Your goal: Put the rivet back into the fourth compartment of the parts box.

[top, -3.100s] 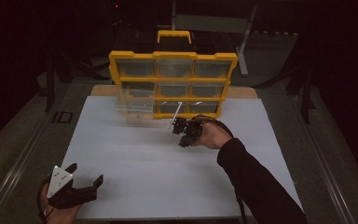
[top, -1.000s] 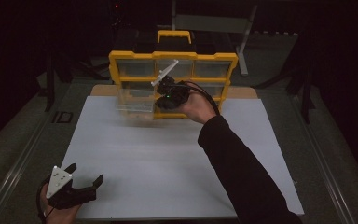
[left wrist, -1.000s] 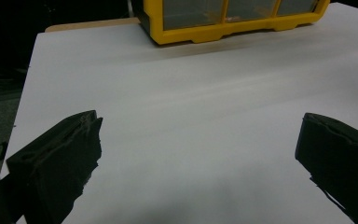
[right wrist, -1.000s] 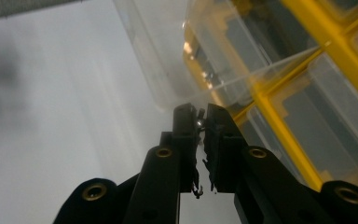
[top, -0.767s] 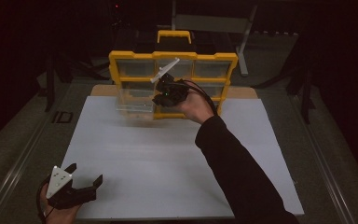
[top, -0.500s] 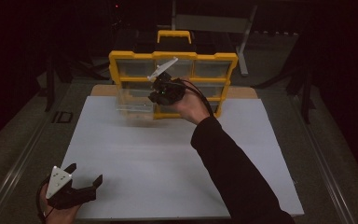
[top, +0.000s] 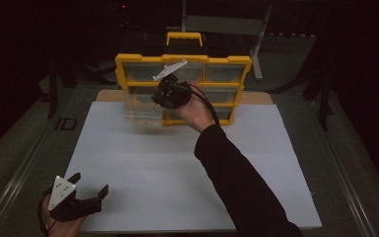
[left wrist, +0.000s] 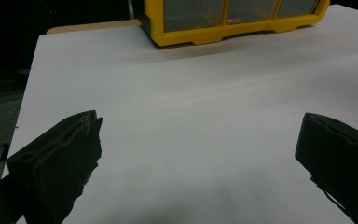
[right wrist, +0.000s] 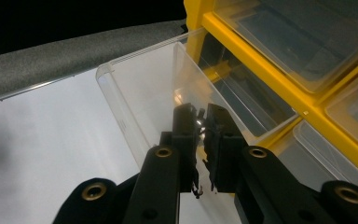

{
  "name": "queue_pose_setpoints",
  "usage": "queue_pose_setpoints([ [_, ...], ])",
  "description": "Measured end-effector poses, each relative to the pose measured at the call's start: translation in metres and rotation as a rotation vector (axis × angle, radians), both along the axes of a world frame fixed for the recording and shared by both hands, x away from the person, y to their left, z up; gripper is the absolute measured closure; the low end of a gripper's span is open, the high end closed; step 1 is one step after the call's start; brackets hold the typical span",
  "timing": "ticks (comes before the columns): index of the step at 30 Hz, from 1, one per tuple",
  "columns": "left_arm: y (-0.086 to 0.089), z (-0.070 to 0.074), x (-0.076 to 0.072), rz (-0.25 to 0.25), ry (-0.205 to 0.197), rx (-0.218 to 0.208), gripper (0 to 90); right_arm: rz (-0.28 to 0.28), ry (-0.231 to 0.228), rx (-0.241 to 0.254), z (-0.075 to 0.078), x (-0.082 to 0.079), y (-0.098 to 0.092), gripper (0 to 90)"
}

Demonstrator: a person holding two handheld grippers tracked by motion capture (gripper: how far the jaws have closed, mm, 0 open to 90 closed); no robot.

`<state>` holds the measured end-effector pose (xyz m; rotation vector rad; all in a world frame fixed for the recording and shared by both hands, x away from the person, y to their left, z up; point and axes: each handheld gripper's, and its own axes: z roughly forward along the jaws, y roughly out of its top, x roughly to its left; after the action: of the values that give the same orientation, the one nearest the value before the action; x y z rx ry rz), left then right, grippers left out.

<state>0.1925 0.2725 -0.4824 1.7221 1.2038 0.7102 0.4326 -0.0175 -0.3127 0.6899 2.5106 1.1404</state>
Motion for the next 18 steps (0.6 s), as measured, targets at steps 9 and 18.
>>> queue_pose_setpoints([
  [9, 0.001, 0.0, 0.0, 0.001, 0.0, -0.001, 0.8, 0.004, 0.054, 0.049, -0.004, 0.006, 0.0, 40.0],
  [18, 0.001, 0.0, -0.001, 0.006, -0.002, 0.0, 0.8, -0.026, -0.017, -0.026, -0.017, -0.015, -0.021, 12.7],
])
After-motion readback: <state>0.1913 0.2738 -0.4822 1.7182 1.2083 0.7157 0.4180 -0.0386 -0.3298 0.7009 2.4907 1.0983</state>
